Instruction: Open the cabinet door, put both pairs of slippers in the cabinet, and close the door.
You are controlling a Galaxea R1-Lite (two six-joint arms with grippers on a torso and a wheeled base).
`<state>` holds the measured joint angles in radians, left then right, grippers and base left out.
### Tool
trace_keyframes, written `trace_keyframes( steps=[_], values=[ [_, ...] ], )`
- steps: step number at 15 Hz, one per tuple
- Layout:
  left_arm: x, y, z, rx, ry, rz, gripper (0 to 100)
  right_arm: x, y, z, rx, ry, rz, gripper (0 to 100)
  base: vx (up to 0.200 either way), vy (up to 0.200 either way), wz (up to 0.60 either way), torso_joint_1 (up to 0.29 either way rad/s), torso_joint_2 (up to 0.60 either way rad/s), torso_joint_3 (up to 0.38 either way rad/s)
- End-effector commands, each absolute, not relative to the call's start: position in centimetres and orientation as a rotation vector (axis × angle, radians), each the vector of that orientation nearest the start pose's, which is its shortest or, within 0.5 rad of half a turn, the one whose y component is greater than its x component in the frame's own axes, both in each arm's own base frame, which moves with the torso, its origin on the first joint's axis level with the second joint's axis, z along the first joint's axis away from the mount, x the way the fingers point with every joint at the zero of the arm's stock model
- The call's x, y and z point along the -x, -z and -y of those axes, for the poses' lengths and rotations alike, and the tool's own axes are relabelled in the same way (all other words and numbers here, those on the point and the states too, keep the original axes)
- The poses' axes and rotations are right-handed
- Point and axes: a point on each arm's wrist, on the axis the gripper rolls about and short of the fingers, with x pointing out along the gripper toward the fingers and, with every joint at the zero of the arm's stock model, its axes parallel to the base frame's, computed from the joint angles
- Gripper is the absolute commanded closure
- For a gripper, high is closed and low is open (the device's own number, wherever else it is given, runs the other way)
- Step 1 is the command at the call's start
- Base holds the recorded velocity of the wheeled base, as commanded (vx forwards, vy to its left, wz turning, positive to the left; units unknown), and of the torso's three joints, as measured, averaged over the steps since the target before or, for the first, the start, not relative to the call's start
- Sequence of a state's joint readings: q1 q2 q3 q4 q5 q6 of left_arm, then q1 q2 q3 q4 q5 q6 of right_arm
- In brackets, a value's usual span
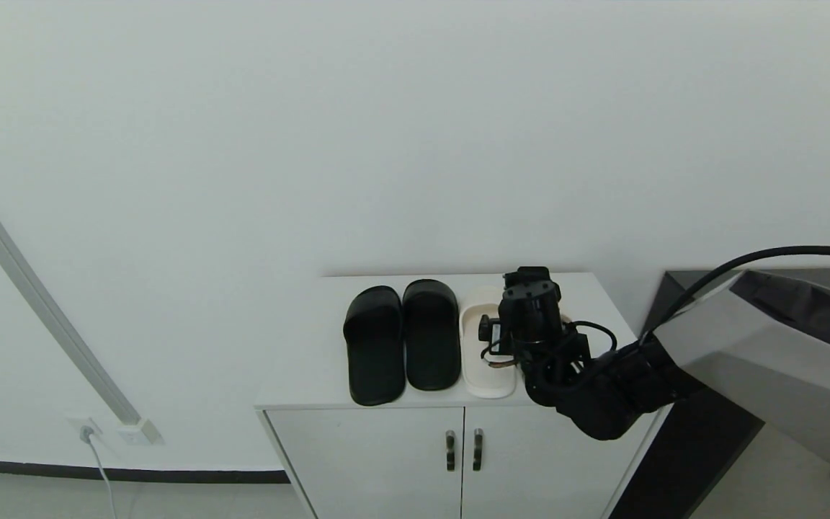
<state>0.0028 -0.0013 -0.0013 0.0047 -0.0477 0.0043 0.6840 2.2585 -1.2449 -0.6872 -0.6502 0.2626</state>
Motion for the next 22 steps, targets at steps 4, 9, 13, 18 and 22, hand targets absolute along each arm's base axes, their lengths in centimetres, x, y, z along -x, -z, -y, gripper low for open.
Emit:
trace_keyframes(
  steps=[4,9,13,18,22],
  values=[
    [2.3,-7.5,0.1,-0.005,0.044,-0.003,100,-37.4,-7.8,-26.4,-0.066,0.039,-0.252,0,0.000,0.000,0.00,0.000,0.00,0.000],
    [2.3,-7.5,0.1,-0.005,0.044,-0.003,100,-38.2,-7.4,-26.2,-0.070,0.052,-0.247,100,0.000,0.000,0.00,0.000,0.00,0.000],
    [2.3,-7.6,0.1,-0.001,0.043,-0.002,100,-37.8,-8.1,-26.3,-0.071,0.044,-0.239,100,0.000,0.000,0.00,0.000,0.00,0.000],
    [2.3,-7.5,0.1,-0.003,0.043,-0.003,100,-32.2,-14.5,-24.9,-0.069,-0.124,-0.164,100,0.000,0.000,0.00,0.000,0.00,0.000],
    [2.3,-7.5,0.1,-0.003,0.043,-0.003,100,-23.8,-17.4,-21.4,-0.006,-0.494,-0.161,100,0.000,0.000,0.00,0.000,0.00,0.000]
  ],
)
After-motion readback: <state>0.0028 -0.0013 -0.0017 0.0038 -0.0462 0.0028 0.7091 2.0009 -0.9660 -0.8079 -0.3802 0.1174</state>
